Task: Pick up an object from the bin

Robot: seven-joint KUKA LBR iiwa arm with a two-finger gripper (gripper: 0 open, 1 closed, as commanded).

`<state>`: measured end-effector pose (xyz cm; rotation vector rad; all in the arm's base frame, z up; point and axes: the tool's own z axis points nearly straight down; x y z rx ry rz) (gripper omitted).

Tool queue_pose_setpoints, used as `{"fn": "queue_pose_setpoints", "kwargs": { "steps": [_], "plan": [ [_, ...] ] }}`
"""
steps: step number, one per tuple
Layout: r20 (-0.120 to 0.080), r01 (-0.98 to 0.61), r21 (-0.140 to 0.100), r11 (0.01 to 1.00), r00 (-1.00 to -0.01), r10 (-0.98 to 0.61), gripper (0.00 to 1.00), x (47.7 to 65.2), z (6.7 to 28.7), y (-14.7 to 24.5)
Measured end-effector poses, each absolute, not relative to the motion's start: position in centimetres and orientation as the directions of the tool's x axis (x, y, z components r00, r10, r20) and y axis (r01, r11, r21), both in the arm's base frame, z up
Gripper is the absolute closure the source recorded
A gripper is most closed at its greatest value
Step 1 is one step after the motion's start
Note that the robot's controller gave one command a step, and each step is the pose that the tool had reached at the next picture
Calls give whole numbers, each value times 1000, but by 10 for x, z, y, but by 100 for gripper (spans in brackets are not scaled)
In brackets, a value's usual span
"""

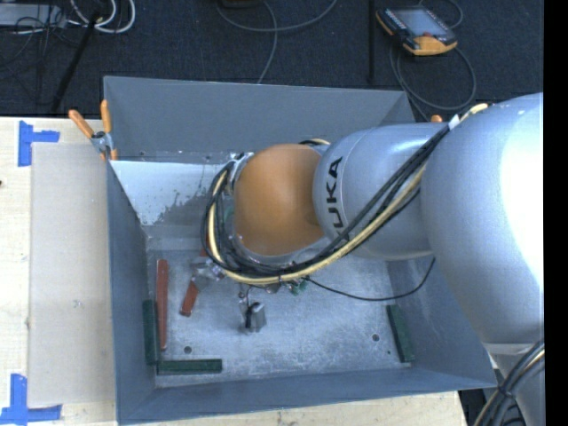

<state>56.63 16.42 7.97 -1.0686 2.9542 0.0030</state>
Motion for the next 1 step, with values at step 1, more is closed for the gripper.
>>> {"fn": "queue_pose_setpoints", "kwargs": {
  "steps": [1],
  "plan": [
    [-8, -644, -9, 765, -765, -644, 0, 619, 136, 101]
  ]
}}
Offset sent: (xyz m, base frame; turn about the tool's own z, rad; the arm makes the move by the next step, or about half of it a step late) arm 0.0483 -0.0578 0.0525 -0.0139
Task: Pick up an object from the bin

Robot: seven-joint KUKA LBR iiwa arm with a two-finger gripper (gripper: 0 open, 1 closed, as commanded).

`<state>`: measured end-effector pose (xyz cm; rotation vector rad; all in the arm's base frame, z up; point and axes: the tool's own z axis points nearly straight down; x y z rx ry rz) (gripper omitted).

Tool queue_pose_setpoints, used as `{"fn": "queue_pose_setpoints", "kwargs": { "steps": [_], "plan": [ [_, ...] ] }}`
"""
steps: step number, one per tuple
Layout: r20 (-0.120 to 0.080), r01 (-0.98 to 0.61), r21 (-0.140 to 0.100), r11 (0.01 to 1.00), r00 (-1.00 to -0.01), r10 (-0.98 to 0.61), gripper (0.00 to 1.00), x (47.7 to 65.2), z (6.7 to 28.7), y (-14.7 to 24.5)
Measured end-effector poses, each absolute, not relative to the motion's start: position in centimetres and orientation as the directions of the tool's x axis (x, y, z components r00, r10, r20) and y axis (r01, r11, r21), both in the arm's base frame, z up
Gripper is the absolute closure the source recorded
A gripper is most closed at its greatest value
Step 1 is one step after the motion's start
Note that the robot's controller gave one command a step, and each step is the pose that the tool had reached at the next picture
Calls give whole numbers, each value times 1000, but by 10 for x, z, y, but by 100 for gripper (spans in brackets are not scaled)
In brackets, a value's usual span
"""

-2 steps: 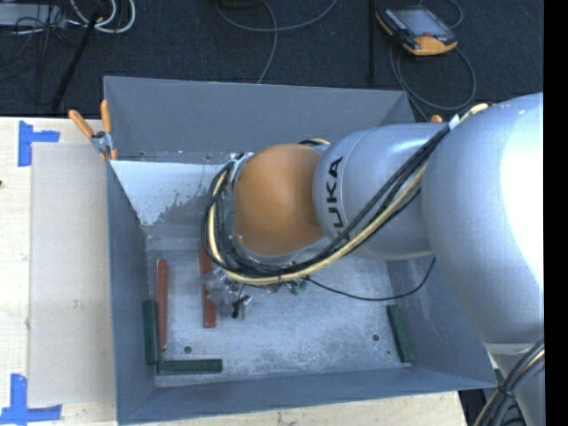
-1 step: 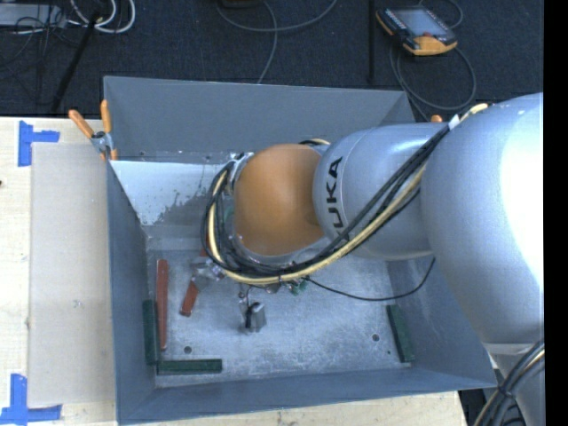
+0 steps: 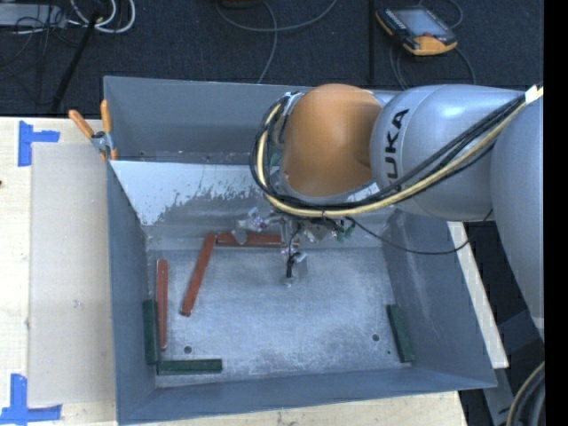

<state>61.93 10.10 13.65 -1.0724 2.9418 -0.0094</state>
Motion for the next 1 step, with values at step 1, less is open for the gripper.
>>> {"fn": "queue_pose_setpoints", "kwargs": {
  "steps": [1],
  "plan": [
    [-3, -614, 1, 789, -789, -614, 0, 623, 118, 137]
  ]
}}
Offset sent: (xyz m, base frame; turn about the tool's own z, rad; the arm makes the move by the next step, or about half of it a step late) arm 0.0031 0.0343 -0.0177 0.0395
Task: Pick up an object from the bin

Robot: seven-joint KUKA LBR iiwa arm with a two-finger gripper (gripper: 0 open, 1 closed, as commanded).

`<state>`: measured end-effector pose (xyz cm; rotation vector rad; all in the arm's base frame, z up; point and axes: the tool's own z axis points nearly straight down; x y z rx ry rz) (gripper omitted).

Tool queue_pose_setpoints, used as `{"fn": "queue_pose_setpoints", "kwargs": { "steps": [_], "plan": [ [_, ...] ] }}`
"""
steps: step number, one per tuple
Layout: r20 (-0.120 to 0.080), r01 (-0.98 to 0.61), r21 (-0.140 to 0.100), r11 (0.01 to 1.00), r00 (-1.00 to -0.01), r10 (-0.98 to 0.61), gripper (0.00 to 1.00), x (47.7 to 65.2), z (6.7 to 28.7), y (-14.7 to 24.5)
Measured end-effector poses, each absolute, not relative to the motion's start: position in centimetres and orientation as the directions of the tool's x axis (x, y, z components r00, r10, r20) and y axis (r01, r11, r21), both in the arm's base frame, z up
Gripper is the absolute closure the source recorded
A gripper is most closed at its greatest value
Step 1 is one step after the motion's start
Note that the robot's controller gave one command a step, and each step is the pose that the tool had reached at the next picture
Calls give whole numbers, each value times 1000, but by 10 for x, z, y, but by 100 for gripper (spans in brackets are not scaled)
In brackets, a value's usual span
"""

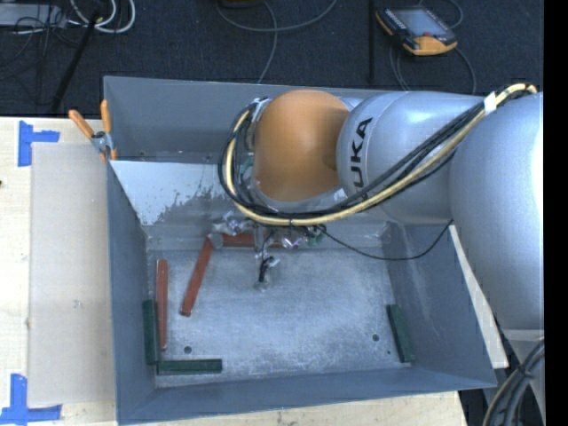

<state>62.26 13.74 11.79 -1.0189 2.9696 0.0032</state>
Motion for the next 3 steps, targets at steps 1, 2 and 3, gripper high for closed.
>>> {"fn": "queue_pose_setpoints", "kwargs": {
  "steps": [1, 2, 3],
  "plan": [
    [-6, -746, -2, 666, -666, -746, 0, 621, 173, 164],
    [0, -920, 3, 391, -391, -920, 0, 619, 128, 188],
    [1, -987, 5, 160, -160, -987, 0, 619, 67, 186]
  ]
}}
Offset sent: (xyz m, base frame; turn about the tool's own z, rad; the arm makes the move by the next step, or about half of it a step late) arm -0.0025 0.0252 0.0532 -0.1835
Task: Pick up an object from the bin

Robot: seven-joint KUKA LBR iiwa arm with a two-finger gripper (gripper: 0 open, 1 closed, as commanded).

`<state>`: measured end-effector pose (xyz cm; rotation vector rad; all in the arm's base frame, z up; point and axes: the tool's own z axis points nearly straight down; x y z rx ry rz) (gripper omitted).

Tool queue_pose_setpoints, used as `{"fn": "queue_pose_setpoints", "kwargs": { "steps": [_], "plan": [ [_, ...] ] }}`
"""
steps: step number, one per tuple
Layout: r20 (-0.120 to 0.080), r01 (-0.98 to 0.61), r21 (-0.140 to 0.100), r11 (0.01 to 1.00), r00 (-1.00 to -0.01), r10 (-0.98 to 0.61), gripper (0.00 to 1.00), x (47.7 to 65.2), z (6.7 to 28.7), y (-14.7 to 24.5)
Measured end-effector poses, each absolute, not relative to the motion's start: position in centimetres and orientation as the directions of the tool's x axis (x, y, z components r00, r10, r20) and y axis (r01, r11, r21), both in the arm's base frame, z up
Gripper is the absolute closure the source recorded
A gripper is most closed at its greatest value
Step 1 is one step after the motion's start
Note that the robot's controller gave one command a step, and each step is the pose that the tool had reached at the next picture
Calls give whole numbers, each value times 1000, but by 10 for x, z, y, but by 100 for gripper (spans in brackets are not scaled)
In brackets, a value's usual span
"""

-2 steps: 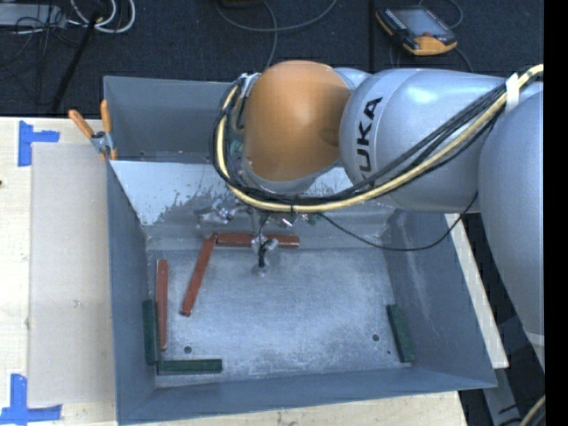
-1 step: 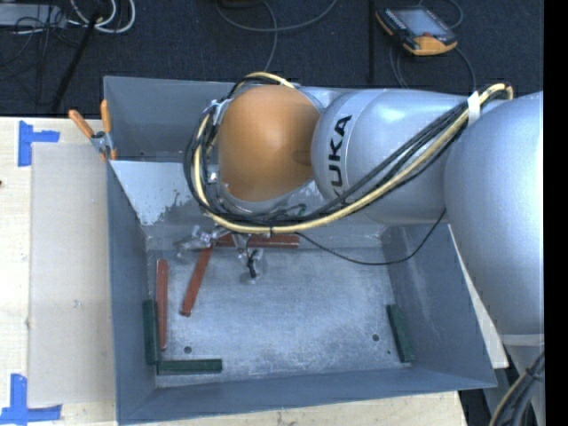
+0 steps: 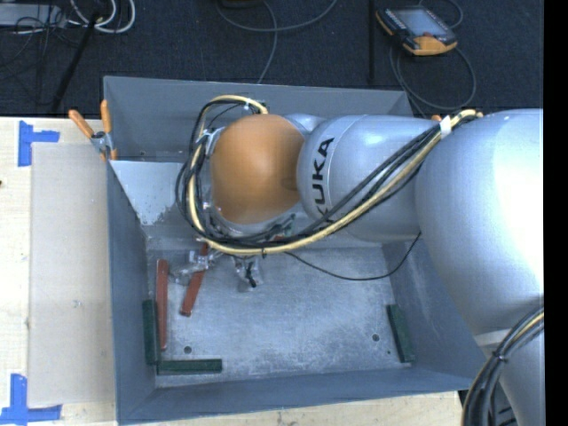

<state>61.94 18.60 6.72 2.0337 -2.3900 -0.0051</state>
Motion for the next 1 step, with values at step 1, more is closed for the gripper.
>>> {"fn": "queue_pose_setpoints", "kwargs": {
  "steps": [1],
  "plan": [
    [-3, -986, 1, 164, -164, -986, 100, 621, 70, 186]
  ]
}}
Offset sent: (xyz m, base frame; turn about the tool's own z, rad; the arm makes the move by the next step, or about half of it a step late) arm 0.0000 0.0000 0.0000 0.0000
